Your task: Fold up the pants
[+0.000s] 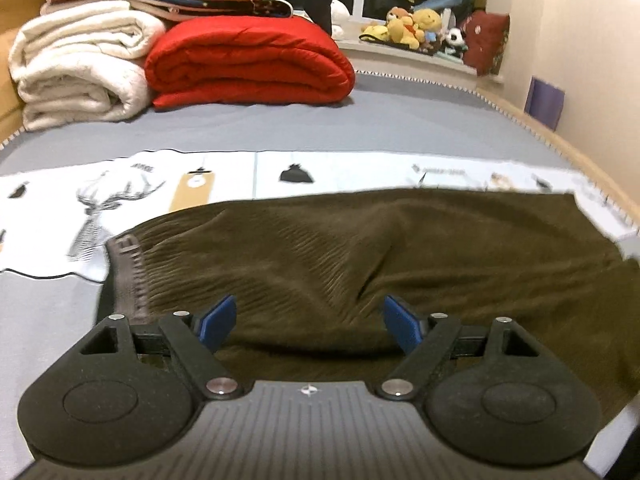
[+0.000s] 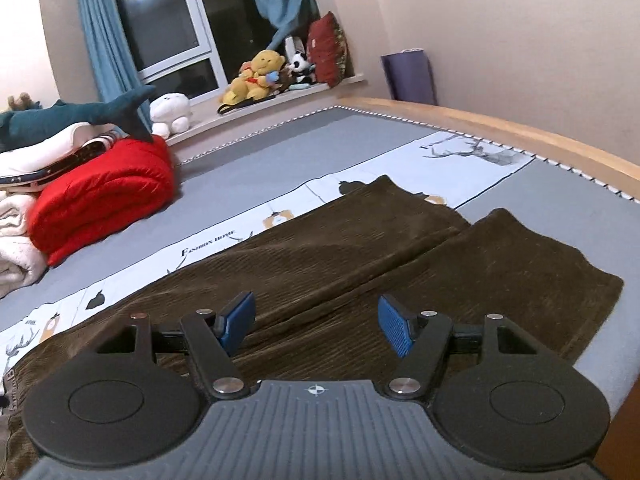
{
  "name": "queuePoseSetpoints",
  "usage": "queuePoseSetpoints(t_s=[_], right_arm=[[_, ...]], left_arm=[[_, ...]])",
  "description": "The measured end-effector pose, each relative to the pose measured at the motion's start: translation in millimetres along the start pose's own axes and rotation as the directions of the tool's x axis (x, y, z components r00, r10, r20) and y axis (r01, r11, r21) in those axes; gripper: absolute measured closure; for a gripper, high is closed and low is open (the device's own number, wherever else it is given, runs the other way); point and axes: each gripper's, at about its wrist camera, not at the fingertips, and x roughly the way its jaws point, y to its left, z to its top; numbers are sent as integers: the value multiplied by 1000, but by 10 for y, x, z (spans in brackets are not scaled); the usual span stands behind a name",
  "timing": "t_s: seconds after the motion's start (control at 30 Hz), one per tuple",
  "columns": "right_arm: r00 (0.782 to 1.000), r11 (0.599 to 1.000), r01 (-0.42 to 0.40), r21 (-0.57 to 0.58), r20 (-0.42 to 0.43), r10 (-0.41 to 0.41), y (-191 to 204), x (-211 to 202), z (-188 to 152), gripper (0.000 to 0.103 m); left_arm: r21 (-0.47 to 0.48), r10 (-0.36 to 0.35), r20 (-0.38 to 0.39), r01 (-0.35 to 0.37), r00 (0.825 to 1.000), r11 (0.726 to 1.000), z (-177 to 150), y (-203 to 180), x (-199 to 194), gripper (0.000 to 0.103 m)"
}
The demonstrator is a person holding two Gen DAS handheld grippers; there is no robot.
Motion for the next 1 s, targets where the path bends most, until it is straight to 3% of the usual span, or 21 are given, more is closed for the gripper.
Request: queuePoseSetpoints(t_s=[0.03,0.07,0.13,0.3,0.5,0.7,0.87,1.0], right_arm=[[1000,1000,-2,8,-3,2,-20,-13,-10,33],[1000,1000,-5,21,-7,5,-41,18,2,33],[1000,999,-6,49,-1,6,-91,33,23,33],[1000,998,6,66,16,-7,-126,88,10,34],[998,1000,-14,-2,58,14,-23,43,-37,35],[998,998,-22,-56,53,25,83,135,-39,38],[998,999,-17,-45,60,20,63,122,-41,38],[999,999,-11,-44,52,14,66,145,-44,38]], left_arm=[[-8,-10,0,10,1000,1000,65,-11,20,36],[-4,-16,3,16,1000,1000,133,-34,53,62],[34,-2,6,1,1000,999,249,-88,117,90],[21,27,12,-27,1000,999,505,10,359,90],[-91,76,-18,-78,997,993,788,583,898,90],[-162,115,-78,-127,990,979,932,1185,1391,87],[-91,105,-121,-116,987,989,996,1375,1753,37],[-51,83,-150,-91,985,995,1045,1380,1992,19]])
